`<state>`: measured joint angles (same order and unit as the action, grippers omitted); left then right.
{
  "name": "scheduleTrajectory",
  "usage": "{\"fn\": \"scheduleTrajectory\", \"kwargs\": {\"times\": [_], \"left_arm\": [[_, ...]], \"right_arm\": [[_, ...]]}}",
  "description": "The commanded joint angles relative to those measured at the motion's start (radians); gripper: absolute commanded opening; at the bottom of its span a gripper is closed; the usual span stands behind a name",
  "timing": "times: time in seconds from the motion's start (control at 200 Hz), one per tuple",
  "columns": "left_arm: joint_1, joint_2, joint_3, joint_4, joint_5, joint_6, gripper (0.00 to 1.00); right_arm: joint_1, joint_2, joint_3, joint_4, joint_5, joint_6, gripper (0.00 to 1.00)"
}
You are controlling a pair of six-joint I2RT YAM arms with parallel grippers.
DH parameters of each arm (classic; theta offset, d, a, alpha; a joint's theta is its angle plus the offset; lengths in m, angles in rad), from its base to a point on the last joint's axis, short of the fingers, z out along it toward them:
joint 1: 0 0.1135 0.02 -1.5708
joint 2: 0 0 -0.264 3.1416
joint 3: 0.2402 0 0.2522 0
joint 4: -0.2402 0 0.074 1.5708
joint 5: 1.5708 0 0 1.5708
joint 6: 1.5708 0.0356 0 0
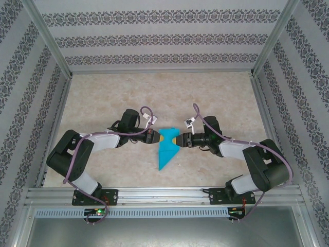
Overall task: Fold a paper plane with a square sheet of paper (fold left side to right side)
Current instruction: Perform the fifth fold on the wing at the bottom-center of the table.
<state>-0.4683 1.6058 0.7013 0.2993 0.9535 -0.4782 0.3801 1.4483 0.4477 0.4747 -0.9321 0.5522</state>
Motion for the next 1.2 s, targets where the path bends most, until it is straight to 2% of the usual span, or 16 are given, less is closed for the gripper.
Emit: {"fn": "scheduleTrajectory", "kwargs": {"times": [0.0,0.12,0.2,0.355,0.485,0.685,0.904,1.044,1.199], "left_arm": [[0.012,0.012,0.007,-0.010,-0.002,0.025,0.00],[0.012,0.019,0.006,-0.009,-0.004,0.025,0.00],[0.012,0.024,0.006,-0.010,-0.007,0.025,0.00],[0.019,0.002,0.000,-0.041,-0.066,0.039,0.19],[0.040,-0.071,-0.008,-0.104,-0.151,0.062,0.32],[0.051,-0.231,0.014,-0.319,-0.352,0.169,0.42],[0.045,-0.413,0.028,-0.513,-0.527,0.274,0.47],[0.036,-0.520,0.022,-0.597,-0.578,0.321,0.48],[-0.035,-0.581,0.014,-0.617,-0.637,0.325,0.49]], "right_arm": [[-0.016,0.004,0.031,-0.006,0.000,-0.016,0.42],[-0.019,0.013,0.041,-0.033,0.027,-0.027,0.35],[-0.020,0.026,0.047,-0.039,0.045,-0.025,0.24],[-0.018,0.040,0.050,-0.090,0.101,-0.028,0.00],[-0.015,0.047,0.054,-0.139,0.134,-0.021,0.00],[-0.002,0.046,0.057,-0.193,0.185,0.041,0.00],[0.002,0.058,0.075,-0.247,0.215,0.130,0.00],[0.009,0.058,0.086,-0.267,0.222,0.154,0.00],[0.008,0.042,0.097,-0.283,0.232,0.182,0.00]]}}
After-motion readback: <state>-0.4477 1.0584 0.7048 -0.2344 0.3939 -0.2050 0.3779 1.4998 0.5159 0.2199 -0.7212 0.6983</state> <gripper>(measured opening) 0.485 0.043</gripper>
